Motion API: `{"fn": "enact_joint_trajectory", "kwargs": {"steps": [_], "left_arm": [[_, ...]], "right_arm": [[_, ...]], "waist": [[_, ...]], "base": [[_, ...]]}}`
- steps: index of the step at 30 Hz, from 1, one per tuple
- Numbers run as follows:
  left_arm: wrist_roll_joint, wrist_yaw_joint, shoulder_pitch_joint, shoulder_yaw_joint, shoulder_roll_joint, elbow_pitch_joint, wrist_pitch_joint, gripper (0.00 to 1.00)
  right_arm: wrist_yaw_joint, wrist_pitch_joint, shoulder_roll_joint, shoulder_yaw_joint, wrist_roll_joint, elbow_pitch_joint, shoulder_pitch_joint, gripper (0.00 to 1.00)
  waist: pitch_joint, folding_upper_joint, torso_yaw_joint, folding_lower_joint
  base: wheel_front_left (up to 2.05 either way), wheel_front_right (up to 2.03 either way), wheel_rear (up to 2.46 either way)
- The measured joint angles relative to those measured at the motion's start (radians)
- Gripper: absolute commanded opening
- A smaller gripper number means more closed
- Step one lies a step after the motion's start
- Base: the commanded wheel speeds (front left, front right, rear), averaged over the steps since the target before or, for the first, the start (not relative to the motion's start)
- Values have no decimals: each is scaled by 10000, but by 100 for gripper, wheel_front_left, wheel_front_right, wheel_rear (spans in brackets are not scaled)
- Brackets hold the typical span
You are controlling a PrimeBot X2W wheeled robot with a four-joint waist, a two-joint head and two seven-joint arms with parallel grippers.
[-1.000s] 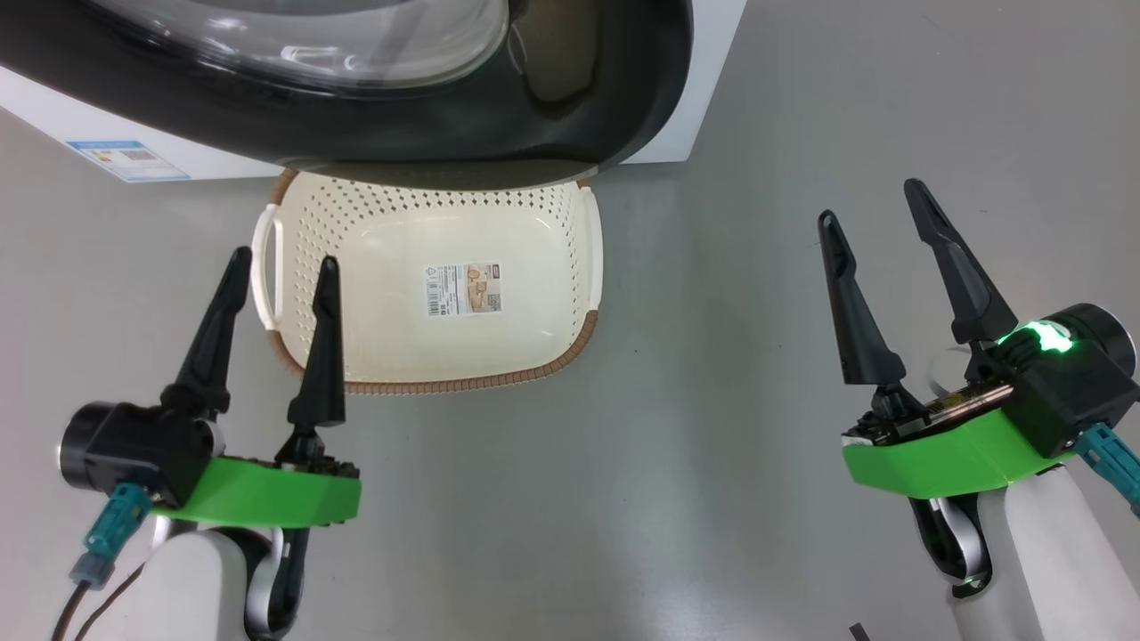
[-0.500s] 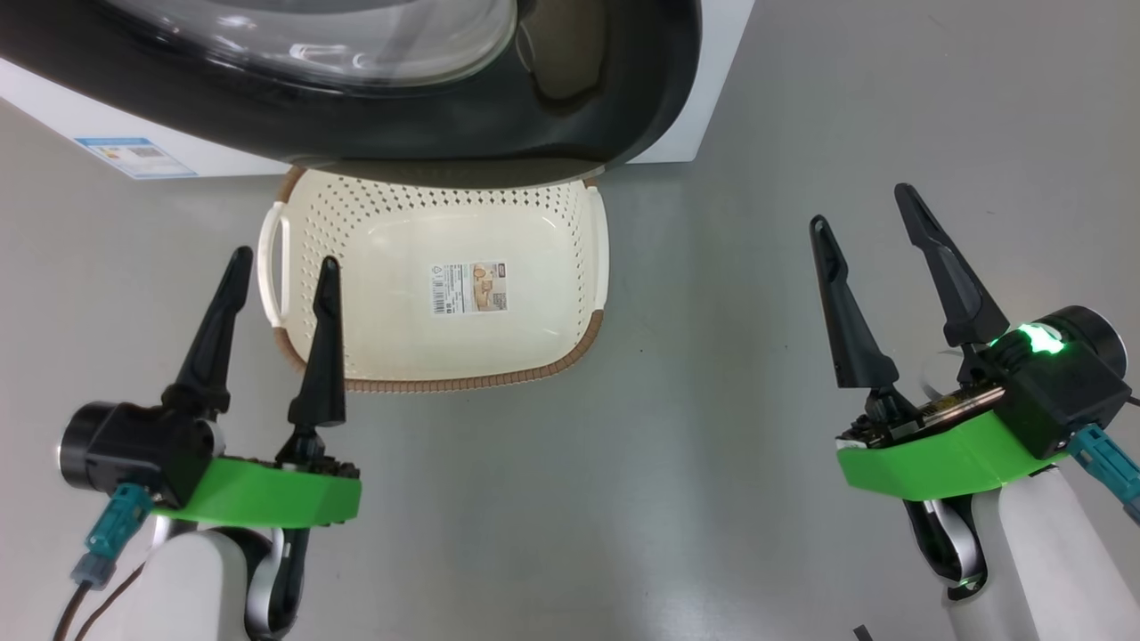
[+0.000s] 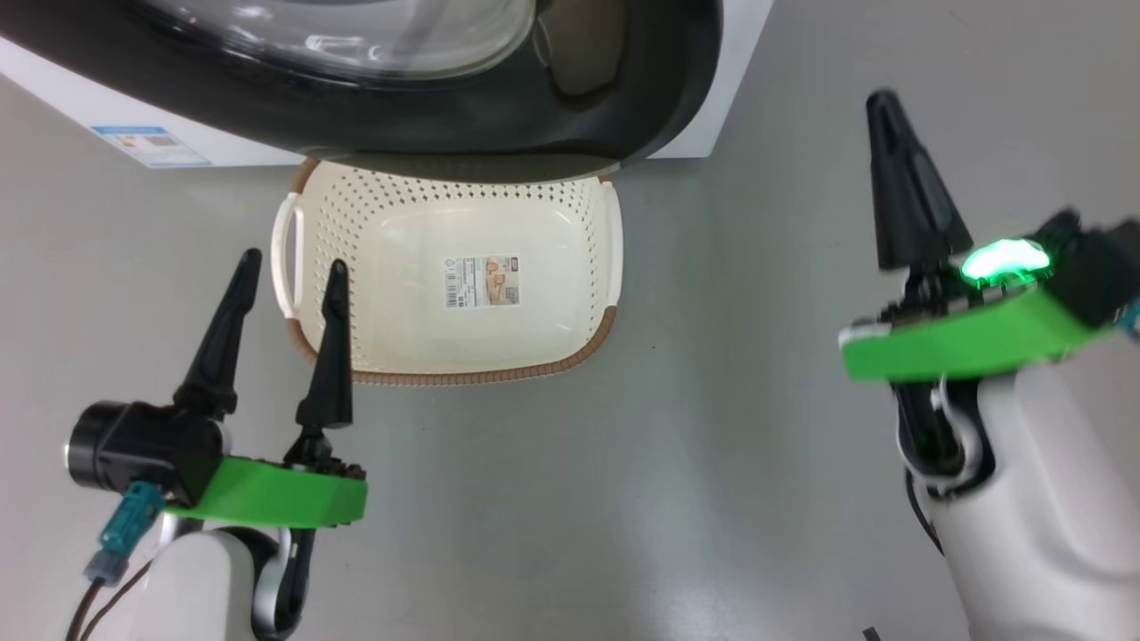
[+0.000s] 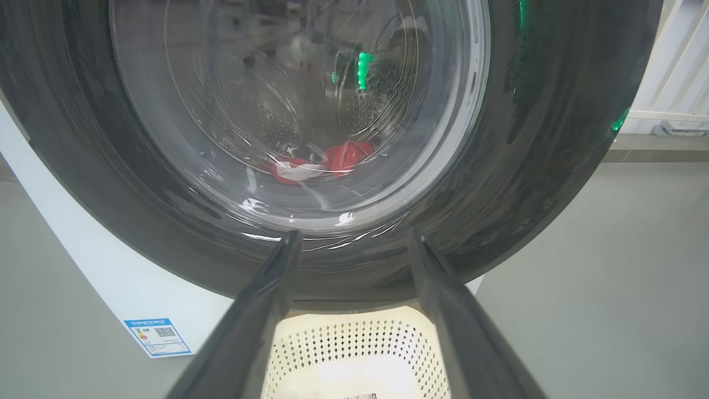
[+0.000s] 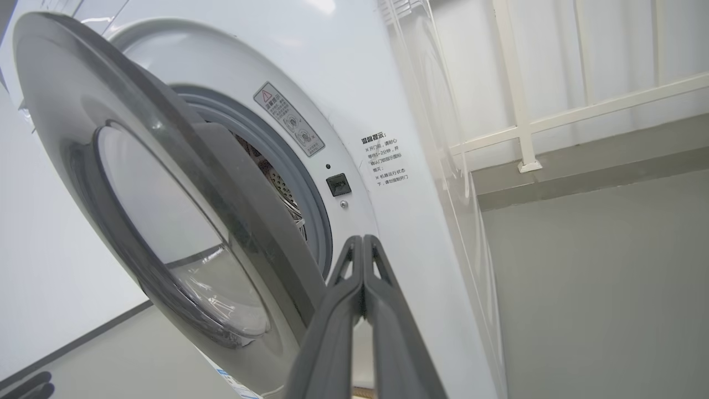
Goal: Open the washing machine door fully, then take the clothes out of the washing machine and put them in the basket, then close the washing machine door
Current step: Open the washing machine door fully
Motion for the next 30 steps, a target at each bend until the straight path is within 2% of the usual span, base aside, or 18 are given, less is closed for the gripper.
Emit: {"fn": "enact_joint_trajectory", "kwargs": {"steps": [3,6,9,10,11,20,27,30], "left_arm": [[0,-2,-11,-88,-8,23,0,100],[0,0,-13,-167,-15,38,0,100],[0,-2,-19,-236,-21,61,-2,100],[0,-2,-19,-236,-21,61,-2,100],[0,-2,-21,-244,-23,69,0,100],[-4,-2,-48,-343,-29,182,-2,100],[-10,-2,-128,-433,-38,234,0,100],[-17,-2,-130,-466,-42,244,0,100]], "right_arm": [[0,0,-46,412,1540,951,-787,0],[0,2,-249,1281,2930,1824,-1806,0],[0,433,-619,1847,4683,2322,-2871,0],[0,433,-619,1847,4683,2322,-2871,0],[0,591,-709,1916,5219,2433,-3181,0],[0,3659,-997,2224,9122,3693,-5167,0],[0,6197,-1202,1858,11008,5122,-6164,0],[-2,7285,-1254,1592,11729,5315,-6332,0]], "waist": [[-7,0,79,0],[-11,0,164,0],[-17,0,276,0],[-17,0,276,0],[-21,0,312,0],[-57,0,587,0],[-68,0,757,0],[-49,0,819,0]], "base": [[0,0,0],[0,0,0],[0,0,0],[0,0,0],[0,0,0],[0,0,0],[0,0,0],[0,0,0]]}}
